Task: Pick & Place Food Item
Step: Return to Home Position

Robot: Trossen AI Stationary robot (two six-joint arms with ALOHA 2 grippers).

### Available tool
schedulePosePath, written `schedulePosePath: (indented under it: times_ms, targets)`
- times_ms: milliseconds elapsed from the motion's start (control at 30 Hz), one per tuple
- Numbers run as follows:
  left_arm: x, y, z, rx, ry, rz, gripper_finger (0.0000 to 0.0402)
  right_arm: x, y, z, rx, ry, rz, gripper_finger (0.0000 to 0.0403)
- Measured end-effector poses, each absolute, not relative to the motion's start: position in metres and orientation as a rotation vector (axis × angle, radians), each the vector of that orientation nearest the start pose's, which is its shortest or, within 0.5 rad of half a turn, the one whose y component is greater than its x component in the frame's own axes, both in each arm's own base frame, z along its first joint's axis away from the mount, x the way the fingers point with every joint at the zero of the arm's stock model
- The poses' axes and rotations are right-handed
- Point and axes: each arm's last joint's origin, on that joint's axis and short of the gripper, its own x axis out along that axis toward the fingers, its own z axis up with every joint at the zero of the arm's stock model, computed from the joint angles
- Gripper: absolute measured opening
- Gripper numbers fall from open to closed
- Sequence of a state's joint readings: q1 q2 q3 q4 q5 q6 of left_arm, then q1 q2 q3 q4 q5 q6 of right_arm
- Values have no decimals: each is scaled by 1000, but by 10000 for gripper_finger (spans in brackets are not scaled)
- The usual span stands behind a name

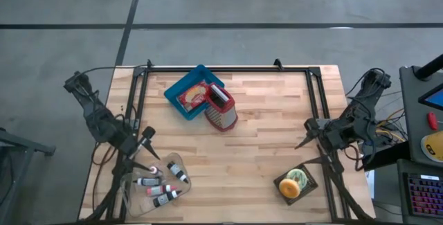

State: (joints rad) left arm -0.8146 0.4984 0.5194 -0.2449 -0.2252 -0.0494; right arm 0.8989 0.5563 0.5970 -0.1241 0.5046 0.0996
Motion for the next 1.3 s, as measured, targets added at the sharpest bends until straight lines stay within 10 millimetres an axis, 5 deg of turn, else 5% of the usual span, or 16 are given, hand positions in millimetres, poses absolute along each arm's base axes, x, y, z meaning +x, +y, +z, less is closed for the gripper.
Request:
schedulePosePath:
  times_ms: [700, 1067, 1300]
  targets:
    - [70, -69, 225, 24, 138, -685, 220, 83, 101, 290, 64, 125, 577, 233]
    - [65, -63, 209, 9, 98, -685, 220, 66, 83, 260, 68, 57, 615, 233]
    - [62, -60, 198, -11, 71, -682, 220, 52, 73, 238, 84, -49, 824, 233]
